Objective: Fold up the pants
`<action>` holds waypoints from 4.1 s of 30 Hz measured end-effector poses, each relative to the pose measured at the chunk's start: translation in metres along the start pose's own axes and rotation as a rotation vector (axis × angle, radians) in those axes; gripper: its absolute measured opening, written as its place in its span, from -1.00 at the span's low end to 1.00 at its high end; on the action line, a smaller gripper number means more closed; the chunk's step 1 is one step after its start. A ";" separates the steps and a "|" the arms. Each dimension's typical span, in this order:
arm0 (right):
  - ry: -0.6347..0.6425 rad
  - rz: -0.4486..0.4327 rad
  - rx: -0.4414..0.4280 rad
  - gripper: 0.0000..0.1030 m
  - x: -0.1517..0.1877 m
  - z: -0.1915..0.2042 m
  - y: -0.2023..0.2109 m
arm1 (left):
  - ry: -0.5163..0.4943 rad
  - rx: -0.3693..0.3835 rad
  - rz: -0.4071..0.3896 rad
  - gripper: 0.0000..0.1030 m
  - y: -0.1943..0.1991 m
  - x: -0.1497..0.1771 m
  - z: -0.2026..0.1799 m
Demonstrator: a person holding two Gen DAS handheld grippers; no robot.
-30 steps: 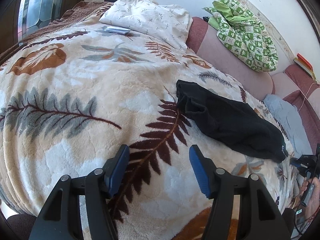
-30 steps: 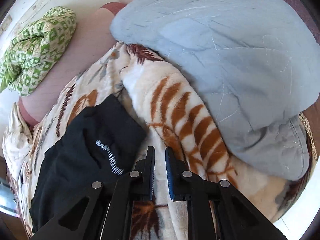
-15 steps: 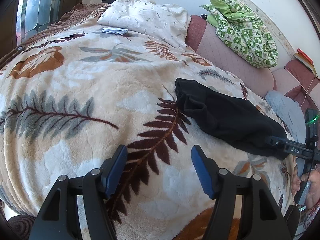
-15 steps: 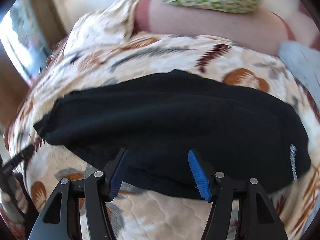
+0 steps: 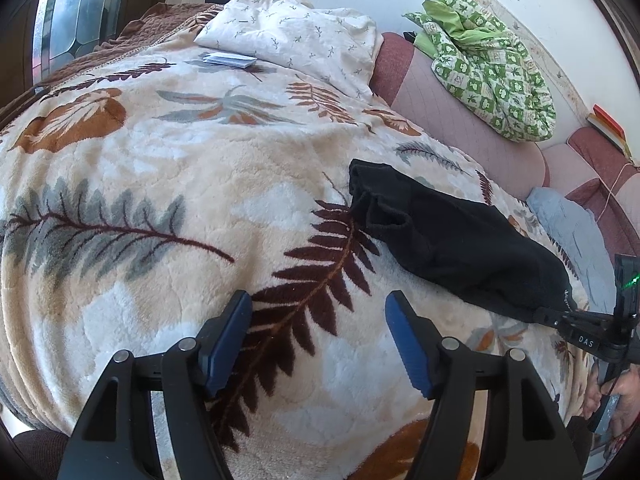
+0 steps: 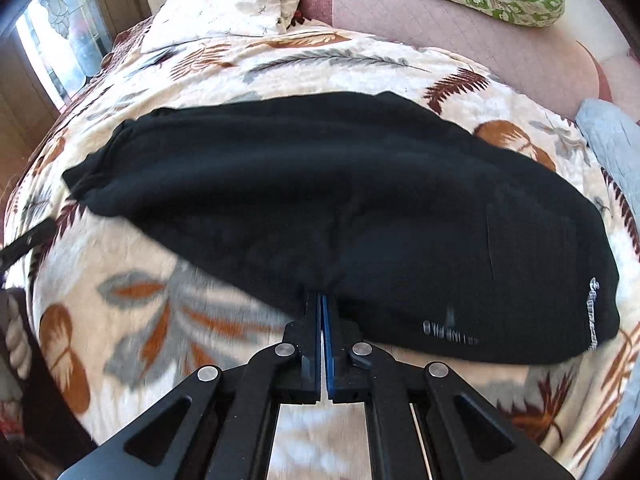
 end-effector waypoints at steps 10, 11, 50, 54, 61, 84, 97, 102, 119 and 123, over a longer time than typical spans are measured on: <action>-0.005 -0.041 -0.021 0.36 -0.054 0.006 -0.032 | -0.008 -0.002 -0.004 0.34 -0.001 -0.003 0.001; -0.002 -0.014 -0.025 0.26 -0.055 0.008 -0.041 | -0.007 -0.001 -0.004 0.34 -0.001 -0.003 0.001; -0.658 -0.244 0.127 0.30 0.074 -0.164 0.069 | -0.304 0.088 0.229 0.25 -0.071 -0.045 -0.131; -0.584 -0.303 0.058 0.33 0.067 -0.167 0.101 | -0.356 0.117 0.151 0.32 -0.029 -0.064 -0.123; -0.269 -0.279 -0.147 0.33 -0.053 -0.110 0.064 | -0.245 0.076 0.159 0.33 -0.058 -0.066 -0.106; -0.006 -0.043 -0.058 -0.69 -0.196 -0.028 -0.053 | 0.034 0.132 -0.007 0.33 -0.053 -0.110 -0.013; 0.519 0.183 -0.180 -0.04 -0.155 0.197 -0.131 | 0.251 0.096 -0.020 0.33 -0.051 -0.128 0.060; 0.496 0.160 -0.132 -0.62 -0.154 0.190 -0.126 | 0.278 0.113 -0.030 0.33 -0.047 -0.131 0.063; 0.087 0.013 -0.268 0.04 -0.210 0.144 -0.110 | 0.217 0.139 -0.031 0.33 -0.045 -0.127 0.046; 0.037 -0.040 -0.115 0.07 -0.170 0.089 -0.063 | 0.167 0.202 -0.049 0.36 -0.034 -0.123 0.018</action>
Point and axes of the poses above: each gripper's, at about its wrist camera, not at the fingertips, and y roughly against the way its jaws point, z to its left, x to its underside, the point moved 4 cm from there along -y, roughly the way its jaws point, and after that the axes turned 13 degrees about -x, right-handed, at the moved point
